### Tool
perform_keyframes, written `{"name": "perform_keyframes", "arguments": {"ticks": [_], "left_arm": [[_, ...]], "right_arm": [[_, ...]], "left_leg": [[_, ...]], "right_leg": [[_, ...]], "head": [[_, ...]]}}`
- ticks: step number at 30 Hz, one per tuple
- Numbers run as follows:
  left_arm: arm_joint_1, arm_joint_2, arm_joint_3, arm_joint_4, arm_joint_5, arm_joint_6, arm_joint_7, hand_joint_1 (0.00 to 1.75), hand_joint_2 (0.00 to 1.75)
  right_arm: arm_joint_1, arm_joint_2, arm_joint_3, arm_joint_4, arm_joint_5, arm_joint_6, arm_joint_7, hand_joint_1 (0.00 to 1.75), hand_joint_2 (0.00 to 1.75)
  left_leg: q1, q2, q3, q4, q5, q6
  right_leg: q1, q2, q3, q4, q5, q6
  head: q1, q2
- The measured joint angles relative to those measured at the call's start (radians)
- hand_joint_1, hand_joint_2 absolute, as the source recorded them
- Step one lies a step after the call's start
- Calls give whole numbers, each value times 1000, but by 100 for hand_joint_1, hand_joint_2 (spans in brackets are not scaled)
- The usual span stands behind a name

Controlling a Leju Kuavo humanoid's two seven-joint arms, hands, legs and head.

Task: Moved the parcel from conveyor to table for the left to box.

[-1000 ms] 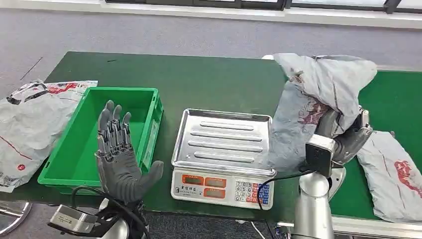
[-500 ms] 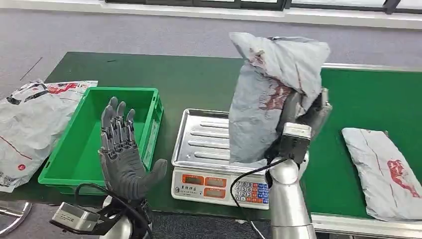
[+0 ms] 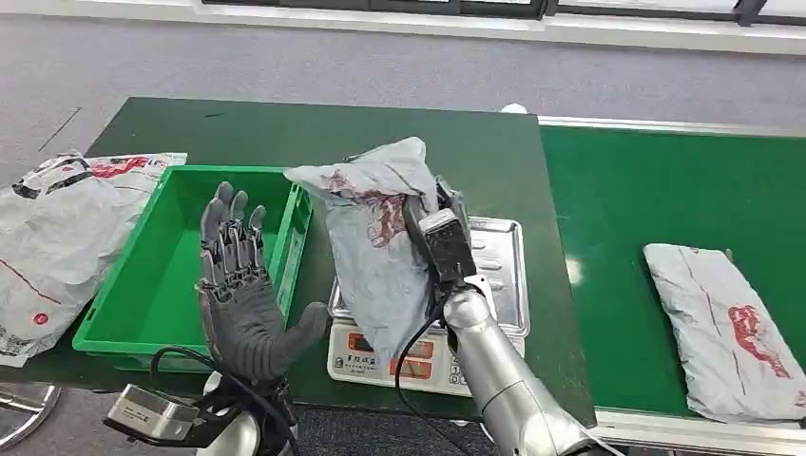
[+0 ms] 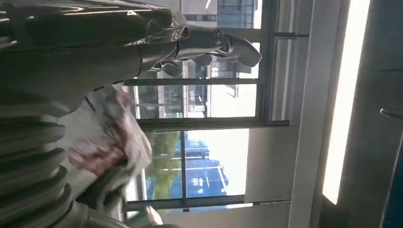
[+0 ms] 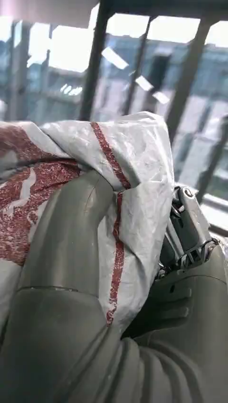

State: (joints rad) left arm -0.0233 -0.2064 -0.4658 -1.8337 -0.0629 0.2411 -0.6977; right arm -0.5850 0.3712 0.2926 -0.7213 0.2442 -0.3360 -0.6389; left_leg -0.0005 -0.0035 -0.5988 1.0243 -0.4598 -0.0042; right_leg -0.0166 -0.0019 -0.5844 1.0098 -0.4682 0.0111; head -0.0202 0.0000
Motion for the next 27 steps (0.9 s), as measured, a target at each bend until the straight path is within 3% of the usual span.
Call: {"name": "perform_keyframes", "arguments": {"ticks": [6,7,8,14,15,19,24,27], "left_arm": [[0,0,0,9,3,-5,0,0,175],[0,0,0,10,3,-5,0,0,175],[-1,0,0,10,3,-5,0,0,175],[-2,0,0,11,2,-14,0,0,175],[-2,0,0,11,1,-16,0,0,175],[-2,0,0,11,-2,-18,0,0,175],[-1,0,1,11,-3,-29,0,0,175],[-1,0,2,11,-1,-35,0,0,175]], "right_arm": [[-22,1,33,84,8,13,18,175,175],[-26,1,36,94,8,13,19,94,175],[-30,1,38,101,8,13,20,0,175],[-47,1,47,133,6,-15,26,0,175],[-48,1,47,138,6,-27,27,0,0],[-59,1,66,151,65,-55,85,0,0],[-76,1,143,175,311,-281,253,0,0],[-81,-2,164,177,334,-312,279,0,0]], "left_leg": [[0,0,0,0,0,0],[0,0,0,0,0,0],[0,0,0,0,0,0],[0,0,0,0,0,0],[0,0,0,0,0,0],[0,1,0,0,0,0],[0,1,0,0,0,0],[0,2,0,0,0,0]], "right_leg": [[0,0,0,0,0,0],[0,0,0,0,0,0],[0,0,0,0,0,0],[0,0,0,0,0,0],[0,0,0,0,0,0],[0,1,-1,0,0,0],[0,1,-1,0,0,0],[0,1,-1,0,0,0]], "head": [[0,0],[0,0],[0,0],[0,0],[0,0],[0,0],[0,0],[0,0]]}}
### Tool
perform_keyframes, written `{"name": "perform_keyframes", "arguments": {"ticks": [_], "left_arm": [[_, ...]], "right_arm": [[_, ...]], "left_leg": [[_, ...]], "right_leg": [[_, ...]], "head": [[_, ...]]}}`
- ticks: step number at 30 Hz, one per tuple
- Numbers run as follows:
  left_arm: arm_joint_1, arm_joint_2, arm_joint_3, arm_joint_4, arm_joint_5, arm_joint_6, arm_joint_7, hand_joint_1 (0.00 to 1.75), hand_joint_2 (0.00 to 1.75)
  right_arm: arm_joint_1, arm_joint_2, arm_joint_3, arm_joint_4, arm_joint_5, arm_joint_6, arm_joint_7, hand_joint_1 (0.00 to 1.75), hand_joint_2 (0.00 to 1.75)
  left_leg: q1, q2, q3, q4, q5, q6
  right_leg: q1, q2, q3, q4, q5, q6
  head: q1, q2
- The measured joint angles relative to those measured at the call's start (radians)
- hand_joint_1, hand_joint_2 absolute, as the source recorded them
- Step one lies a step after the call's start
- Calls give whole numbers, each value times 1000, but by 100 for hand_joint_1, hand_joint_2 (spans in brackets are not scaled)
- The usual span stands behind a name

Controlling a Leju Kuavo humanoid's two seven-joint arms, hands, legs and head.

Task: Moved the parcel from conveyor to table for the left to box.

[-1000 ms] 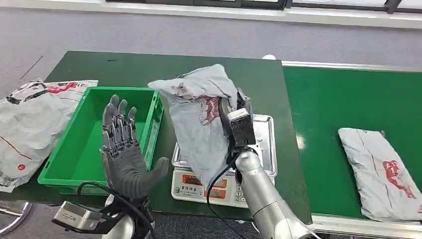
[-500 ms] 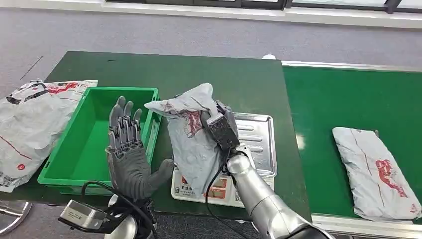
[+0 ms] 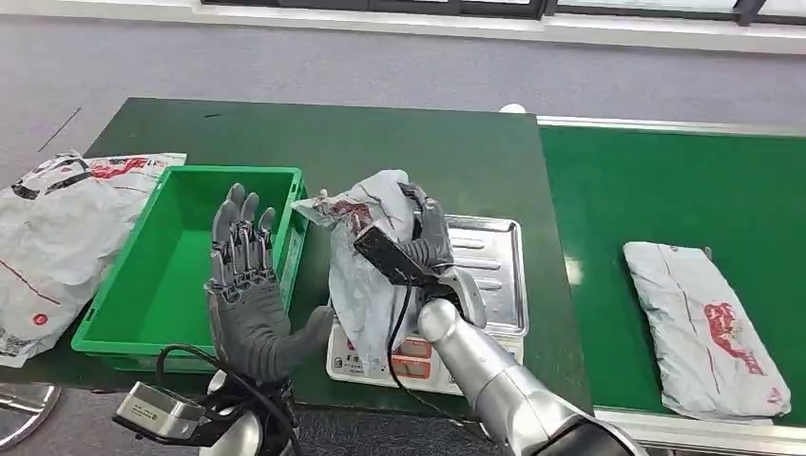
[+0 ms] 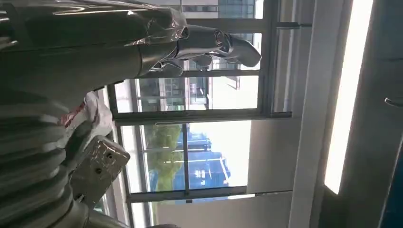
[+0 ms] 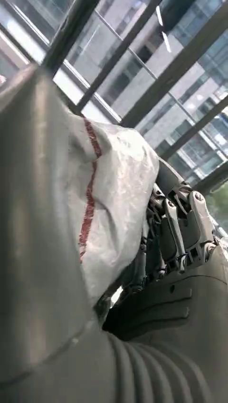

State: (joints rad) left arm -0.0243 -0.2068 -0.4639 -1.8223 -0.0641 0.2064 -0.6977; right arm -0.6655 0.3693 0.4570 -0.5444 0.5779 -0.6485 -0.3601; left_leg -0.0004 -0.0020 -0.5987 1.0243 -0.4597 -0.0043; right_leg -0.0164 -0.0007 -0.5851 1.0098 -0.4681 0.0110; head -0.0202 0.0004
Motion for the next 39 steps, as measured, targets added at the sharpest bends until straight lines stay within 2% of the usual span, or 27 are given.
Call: {"name": "perform_keyframes", "arguments": {"ticks": [3,6,11,16,20,24,28,29,31,34,37,39], "left_arm": [[0,0,0,0,0,-2,0,0,175],[1,0,4,0,-2,-11,0,0,175],[8,0,10,-1,-10,-11,0,0,175],[18,0,29,-4,-11,-39,0,0,175],[22,-5,49,-4,-11,-68,0,0,175],[22,-8,54,-2,-11,-75,0,0,175],[21,-10,54,0,-11,-75,0,0,175],[21,-10,54,0,-11,-75,0,0,175],[21,-11,54,0,-10,-77,0,0,175],[18,-15,54,7,-3,-86,0,0,175],[-4,-17,58,50,-8,-74,0,0,175],[-51,-22,60,162,-56,-5,0,0,175]], "right_arm": [[-1,-1,7,0,18,-10,18,0,0],[10,-11,9,-20,108,-40,99,0,0],[124,-47,-17,-224,462,-39,308,0,0],[264,-58,-87,-484,730,-7,439,0,0],[376,-59,-132,-700,817,-45,431,0,0],[456,-58,-164,-911,802,-51,332,0,0],[479,-51,-193,-1022,784,-52,262,0,0],[482,-50,-199,-1039,784,-52,259,0,175],[487,-49,-208,-1067,776,-51,233,0,175],[498,-48,-236,-1134,724,-51,135,0,175],[516,-48,-264,-1239,570,-52,-62,0,175],[528,-48,-280,-1319,409,-52,-232,0,175]], "left_leg": [[0,0,0,0,0,0],[0,0,0,0,0,0],[0,-1,0,0,0,0],[0,-1,0,0,-1,0],[0,-1,0,0,-1,0],[0,-1,0,0,-1,0],[0,0,0,0,-1,0],[0,0,1,0,-1,0],[0,0,1,0,-1,0],[0,-1,1,0,-1,0],[0,-1,1,0,-1,0],[-1,-2,1,0,-1,0]], "right_leg": [[0,0,0,0,0,0],[0,0,0,0,0,0],[0,0,0,0,0,0],[0,-1,0,0,-1,0],[0,-1,0,0,-1,-1],[0,-1,0,0,-1,-1],[0,0,0,0,-1,-1],[0,0,0,0,-1,-1],[0,0,0,0,-1,-1],[0,-1,1,0,-1,-1],[0,-1,0,0,-1,-1],[-1,-2,1,0,-1,0]], "head": [[0,0],[0,0],[0,0],[0,0],[0,0],[0,0],[0,0],[0,0],[0,0],[0,0],[0,0],[0,0]]}}
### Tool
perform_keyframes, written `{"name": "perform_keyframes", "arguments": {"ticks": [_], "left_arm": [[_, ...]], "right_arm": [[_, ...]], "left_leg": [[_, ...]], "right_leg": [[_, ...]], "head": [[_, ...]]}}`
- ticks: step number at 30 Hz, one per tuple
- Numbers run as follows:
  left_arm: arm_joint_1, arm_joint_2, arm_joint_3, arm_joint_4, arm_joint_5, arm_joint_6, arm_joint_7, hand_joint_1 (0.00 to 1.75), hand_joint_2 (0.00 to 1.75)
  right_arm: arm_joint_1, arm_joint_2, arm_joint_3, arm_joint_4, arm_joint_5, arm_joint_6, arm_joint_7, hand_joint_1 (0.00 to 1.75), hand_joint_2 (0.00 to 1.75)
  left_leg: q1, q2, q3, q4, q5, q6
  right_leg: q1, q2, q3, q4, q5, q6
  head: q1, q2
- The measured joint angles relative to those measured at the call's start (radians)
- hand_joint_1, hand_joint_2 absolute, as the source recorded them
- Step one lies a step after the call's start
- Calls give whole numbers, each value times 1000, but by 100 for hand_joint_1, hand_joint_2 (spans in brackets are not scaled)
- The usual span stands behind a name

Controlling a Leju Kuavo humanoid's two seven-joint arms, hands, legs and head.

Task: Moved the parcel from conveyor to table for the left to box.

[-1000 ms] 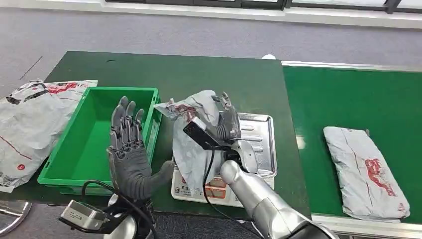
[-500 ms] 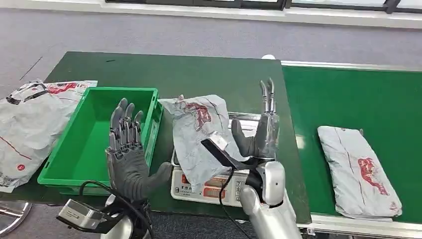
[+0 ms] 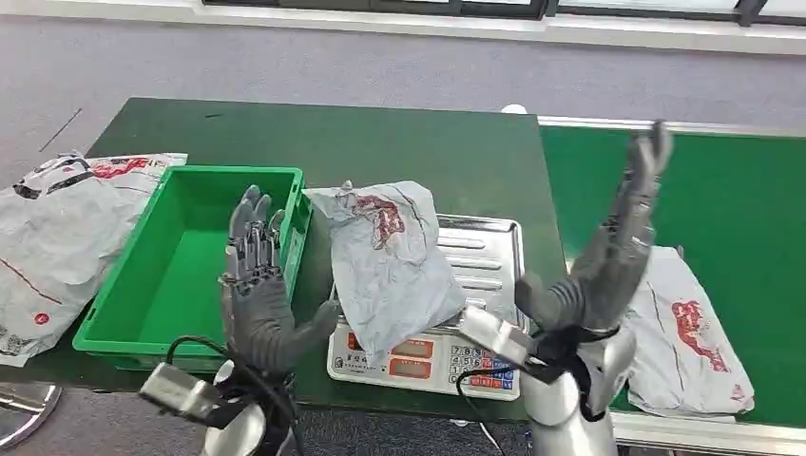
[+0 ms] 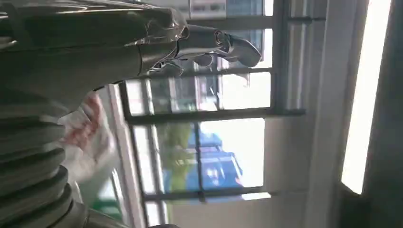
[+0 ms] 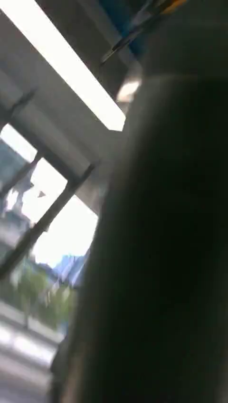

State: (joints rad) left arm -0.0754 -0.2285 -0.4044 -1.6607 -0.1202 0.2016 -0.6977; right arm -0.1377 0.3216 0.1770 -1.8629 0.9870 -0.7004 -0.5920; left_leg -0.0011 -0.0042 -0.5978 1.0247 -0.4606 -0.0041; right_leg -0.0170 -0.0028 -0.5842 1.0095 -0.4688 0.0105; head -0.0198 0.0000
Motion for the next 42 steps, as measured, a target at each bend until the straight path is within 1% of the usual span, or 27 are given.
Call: {"name": "perform_keyframes", "arguments": {"ticks": [1,2,5,7,8,11,14,17,19,20,24,31,35,36,37,40,42], "left_arm": [[-27,-5,3,66,-20,26,3,0,175],[-53,-9,11,131,-41,46,3,0,175],[-117,-26,35,297,-80,78,3,0,175],[-174,-41,49,407,-118,90,13,0,175],[-211,-50,56,465,-149,101,32,0,175],[-348,-81,68,667,-266,115,153,0,175],[-429,-107,68,791,-277,117,215,0,175],[-497,-124,24,871,-245,145,343,0,175],[-540,-132,-43,916,-232,161,427,0,175],[-555,-132,-73,933,-230,165,445,0,175],[-589,-137,-152,978,-227,170,465,0,175],[-613,-139,-201,1018,-215,160,475,0,175],[-642,-140,-261,1056,-218,113,550,0,175],[-648,-140,-282,1069,-216,99,572,12,175],[-651,-140,-305,1077,-210,90,586,175,175],[-666,-140,-361,1106,-191,69,611,175,175],[-667,-140,-361,1108,-191,68,612,175,175]], "right_arm": [[5,0,-2,-34,-59,0,-54,0,175],[9,0,-1,-68,-90,0,-80,0,175],[20,0,4,-156,-112,0,-103,0,175],[23,0,14,-204,-127,0,-104,0,175],[24,-1,27,-229,-135,0,-105,0,175],[18,-5,109,-297,-129,0,-110,0,175],[16,-7,140,-325,-121,1,-100,0,175],[17,-8,146,-336,-128,2,-95,0,175],[17,-9,147,-341,-133,2,-92,0,175],[17,-9,147,-342,-133,2,-92,0,175],[18,-9,147,-344,-134,3,-92,0,175],[18,-10,147,-345,-135,3,-91,0,175],[18,-10,147,-347,-140,3,-90,0,175],[18,-10,147,-348,-142,3,-89,0,175],[18,-10,147,-348,-145,3,-89,0,175],[18,-10,148,-348,-151,3,-89,0,175],[18,-10,148,-348,-151,3,-89,0,175]], "left_leg": [[0,0,0,0,0,0],[0,0,0,0,0,0],[0,5,2,0,0,0],[0,4,1,0,0,0],[0,3,1,0,1,1],[0,2,1,0,2,0],[0,5,2,0,2,0],[0,4,1,1,2,1],[-1,4,1,1,2,1],[-1,4,1,1,1,1],[-1,5,1,1,1,1],[-1,5,1,0,1,1],[-1,5,1,0,1,1],[-1,5,1,0,1,1],[-1,5,1,0,1,1],[-1,5,1,1,1,1],[-1,5,1,1,1,1]], "right_leg": [[0,0,0,0,0,0],[0,0,0,0,0,0],[0,4,0,0,1,0],[0,3,0,0,2,0],[0,2,0,0,2,0],[0,2,1,0,3,0],[0,5,0,0,4,1],[0,4,0,0,4,1],[0,4,0,0,4,1],[-1,4,0,0,4,1],[-1,5,0,0,4,1],[0,5,0,0,4,1],[0,5,0,0,4,1],[0,5,0,0,4,1],[0,5,1,0,4,1],[-1,5,1,0,4,1],[-1,5,1,0,4,1]], "head": [[0,0],[0,0],[0,0],[0,0],[0,0],[0,0],[0,0],[0,0],[0,0],[0,0],[0,0],[0,0],[0,0],[0,0],[0,0],[0,0],[0,0]]}}
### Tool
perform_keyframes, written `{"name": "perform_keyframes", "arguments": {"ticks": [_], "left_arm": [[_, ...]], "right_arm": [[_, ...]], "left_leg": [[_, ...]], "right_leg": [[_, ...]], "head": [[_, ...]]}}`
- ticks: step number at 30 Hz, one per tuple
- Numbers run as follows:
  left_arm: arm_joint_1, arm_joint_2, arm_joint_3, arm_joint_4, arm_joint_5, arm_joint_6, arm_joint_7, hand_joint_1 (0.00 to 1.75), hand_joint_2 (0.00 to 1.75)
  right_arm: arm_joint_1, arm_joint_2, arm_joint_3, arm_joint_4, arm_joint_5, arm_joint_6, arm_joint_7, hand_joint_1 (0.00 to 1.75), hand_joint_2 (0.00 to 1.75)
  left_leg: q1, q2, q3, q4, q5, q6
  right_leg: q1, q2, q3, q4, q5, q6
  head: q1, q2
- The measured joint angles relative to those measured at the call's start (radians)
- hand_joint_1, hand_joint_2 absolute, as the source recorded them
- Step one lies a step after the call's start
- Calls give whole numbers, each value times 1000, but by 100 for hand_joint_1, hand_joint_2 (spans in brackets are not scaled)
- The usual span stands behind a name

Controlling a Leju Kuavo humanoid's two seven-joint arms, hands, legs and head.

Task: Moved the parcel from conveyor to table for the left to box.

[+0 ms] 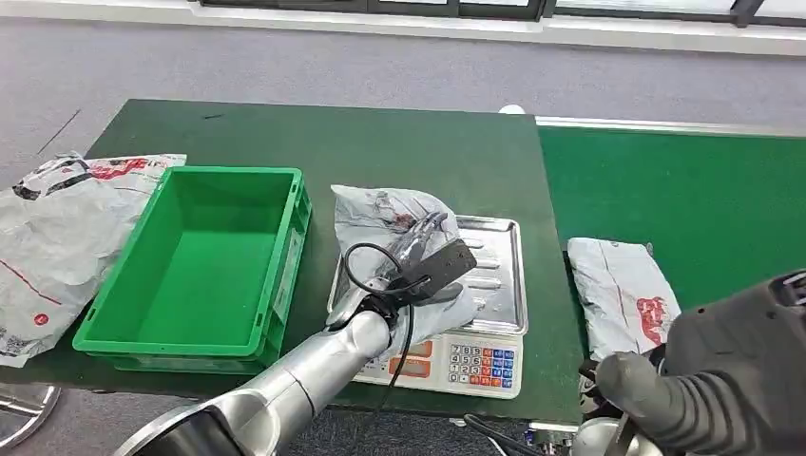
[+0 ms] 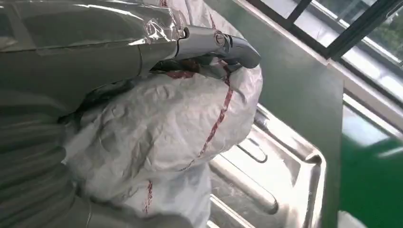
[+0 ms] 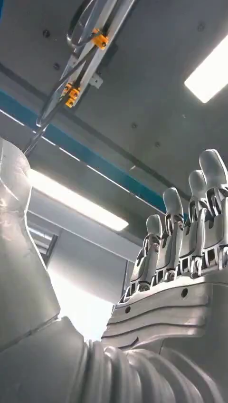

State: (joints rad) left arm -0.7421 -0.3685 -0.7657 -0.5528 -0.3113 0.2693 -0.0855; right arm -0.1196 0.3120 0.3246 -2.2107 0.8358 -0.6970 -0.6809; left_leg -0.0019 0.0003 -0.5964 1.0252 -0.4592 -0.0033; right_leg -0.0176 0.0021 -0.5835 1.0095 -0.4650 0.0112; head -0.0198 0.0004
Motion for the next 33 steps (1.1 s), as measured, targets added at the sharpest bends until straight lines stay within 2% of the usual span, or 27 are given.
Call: {"name": "perform_keyframes", "arguments": {"ticks": [7,12,19,23,26,29,33], "left_arm": [[-4,0,-8,5,0,-2,4,175,175],[-72,0,-175,82,-4,-23,82,175,175],[-97,1,-226,112,-58,-10,168,175,175],[-99,1,-231,125,-89,76,186,175,175],[-93,1,-231,131,-124,249,166,175,175],[-60,17,-162,58,-408,414,197,175,175],[81,30,82,-212,-916,428,181,175,175]], "right_arm": [[0,0,0,0,0,0,0,0,175],[-1,0,0,-3,-25,0,-1,0,175],[0,0,0,-3,-40,0,-2,0,175],[1,0,0,-3,-42,0,-3,0,175],[2,0,0,-3,-37,0,-3,0,175],[3,-1,-1,-3,-33,0,-2,0,175],[6,-1,-6,-7,-35,0,-2,0,175]], "left_leg": [[0,0,0,0,0,0],[0,0,1,0,0,0],[0,0,2,0,0,0],[0,1,2,0,0,0],[0,1,2,0,0,0],[0,1,2,0,0,0],[0,2,0,0,0,0]], "right_leg": [[0,0,0,0,0,0],[0,0,1,0,0,0],[0,0,2,0,0,0],[0,0,2,0,0,0],[0,0,1,0,0,0],[0,1,1,0,0,0],[0,2,-1,0,0,0]], "head": [[0,0],[0,0],[0,0],[0,0],[0,0],[0,0],[0,0]]}}
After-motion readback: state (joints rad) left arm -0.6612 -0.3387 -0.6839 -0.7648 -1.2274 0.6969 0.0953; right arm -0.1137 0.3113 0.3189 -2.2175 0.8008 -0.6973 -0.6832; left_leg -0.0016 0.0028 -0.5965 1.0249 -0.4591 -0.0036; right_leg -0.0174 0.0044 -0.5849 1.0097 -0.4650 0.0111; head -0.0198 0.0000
